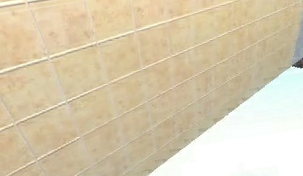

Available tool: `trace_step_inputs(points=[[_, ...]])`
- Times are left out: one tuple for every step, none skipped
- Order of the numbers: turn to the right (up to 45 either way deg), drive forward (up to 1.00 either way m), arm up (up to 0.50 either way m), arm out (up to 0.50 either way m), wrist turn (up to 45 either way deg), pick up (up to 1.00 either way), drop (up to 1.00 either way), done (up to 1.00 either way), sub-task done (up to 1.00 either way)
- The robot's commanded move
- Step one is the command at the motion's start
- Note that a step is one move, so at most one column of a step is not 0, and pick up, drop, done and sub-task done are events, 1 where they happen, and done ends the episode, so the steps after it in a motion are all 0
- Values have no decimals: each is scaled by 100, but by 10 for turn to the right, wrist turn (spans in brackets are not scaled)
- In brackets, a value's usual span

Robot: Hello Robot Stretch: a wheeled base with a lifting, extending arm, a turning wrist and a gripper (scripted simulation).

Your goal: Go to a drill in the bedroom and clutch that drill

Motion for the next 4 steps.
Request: trace_step_inputs(points=[[0, 50, 0, 0, 0, 0, 0, 0, 0], [450, 0, 0, 0, 0, 0, 0, 0, 0], [60, 0, 0, 0, 0, 0, 0, 0, 0], [0, 100, 0, 0, 0, 0, 0, 0, 0]])
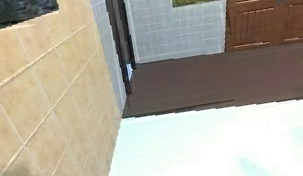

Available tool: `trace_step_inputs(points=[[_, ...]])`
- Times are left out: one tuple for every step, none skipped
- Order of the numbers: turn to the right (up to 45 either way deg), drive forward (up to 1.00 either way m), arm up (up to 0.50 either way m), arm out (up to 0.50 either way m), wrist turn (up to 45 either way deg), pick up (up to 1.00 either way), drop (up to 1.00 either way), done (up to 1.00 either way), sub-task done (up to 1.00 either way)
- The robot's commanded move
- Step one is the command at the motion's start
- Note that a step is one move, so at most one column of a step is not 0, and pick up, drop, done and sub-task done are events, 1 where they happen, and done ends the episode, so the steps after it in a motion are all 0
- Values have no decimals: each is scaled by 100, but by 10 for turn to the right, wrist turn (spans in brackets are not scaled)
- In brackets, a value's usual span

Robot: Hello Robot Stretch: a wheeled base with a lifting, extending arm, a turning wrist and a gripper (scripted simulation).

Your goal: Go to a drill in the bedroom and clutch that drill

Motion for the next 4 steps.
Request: trace_step_inputs(points=[[0, 100, 0, 0, 0, 0, 0, 0, 0], [0, 100, 0, 0, 0, 0, 0, 0, 0], [0, 100, 0, 0, 0, 0, 0, 0, 0], [0, 5, 0, 0, 0, 0, 0, 0, 0]])
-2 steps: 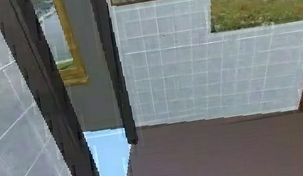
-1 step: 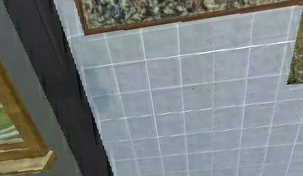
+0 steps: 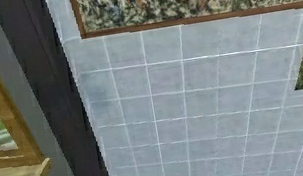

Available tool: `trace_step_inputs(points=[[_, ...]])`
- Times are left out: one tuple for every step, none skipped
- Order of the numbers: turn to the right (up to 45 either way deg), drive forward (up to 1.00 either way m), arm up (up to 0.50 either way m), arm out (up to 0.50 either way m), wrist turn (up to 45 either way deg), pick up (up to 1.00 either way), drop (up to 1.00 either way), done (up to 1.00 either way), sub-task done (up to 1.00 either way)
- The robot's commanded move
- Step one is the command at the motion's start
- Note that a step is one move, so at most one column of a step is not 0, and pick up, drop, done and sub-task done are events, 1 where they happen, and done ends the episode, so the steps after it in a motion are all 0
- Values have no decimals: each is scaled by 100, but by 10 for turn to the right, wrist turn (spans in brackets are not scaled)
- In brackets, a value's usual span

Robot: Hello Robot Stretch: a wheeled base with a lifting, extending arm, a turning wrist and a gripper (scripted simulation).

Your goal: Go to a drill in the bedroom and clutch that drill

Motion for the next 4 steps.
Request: trace_step_inputs(points=[[-450, 0, 0, 0, 0, 0, 0, 0, 0], [-360, 0, 0, 0, 0, 0, 0, 0, 0], [0, 100, 0, 0, 0, 0, 0, 0, 0], [-30, 0, 0, 0, 0, 0, 0, 0, 0]])
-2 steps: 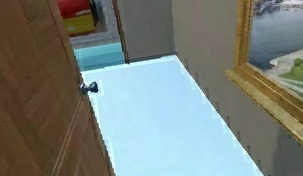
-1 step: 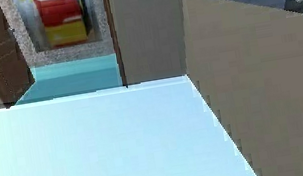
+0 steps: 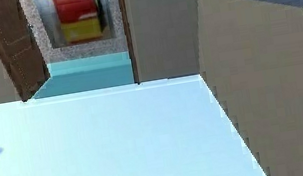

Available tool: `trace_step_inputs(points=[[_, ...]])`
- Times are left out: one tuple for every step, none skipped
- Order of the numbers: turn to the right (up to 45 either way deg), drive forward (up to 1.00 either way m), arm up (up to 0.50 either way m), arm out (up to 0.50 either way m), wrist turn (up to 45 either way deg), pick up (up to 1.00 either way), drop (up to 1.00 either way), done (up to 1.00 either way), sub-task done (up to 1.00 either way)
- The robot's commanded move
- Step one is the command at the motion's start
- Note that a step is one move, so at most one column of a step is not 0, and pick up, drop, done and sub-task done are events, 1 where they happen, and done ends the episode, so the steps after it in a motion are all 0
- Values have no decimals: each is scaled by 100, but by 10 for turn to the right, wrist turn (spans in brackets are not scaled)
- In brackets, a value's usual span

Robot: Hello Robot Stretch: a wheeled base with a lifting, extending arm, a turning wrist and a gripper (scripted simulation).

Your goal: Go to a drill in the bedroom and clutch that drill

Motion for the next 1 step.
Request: trace_step_inputs(points=[[0, 50, 0, 0, 0, 0, 0, 0, 0]])
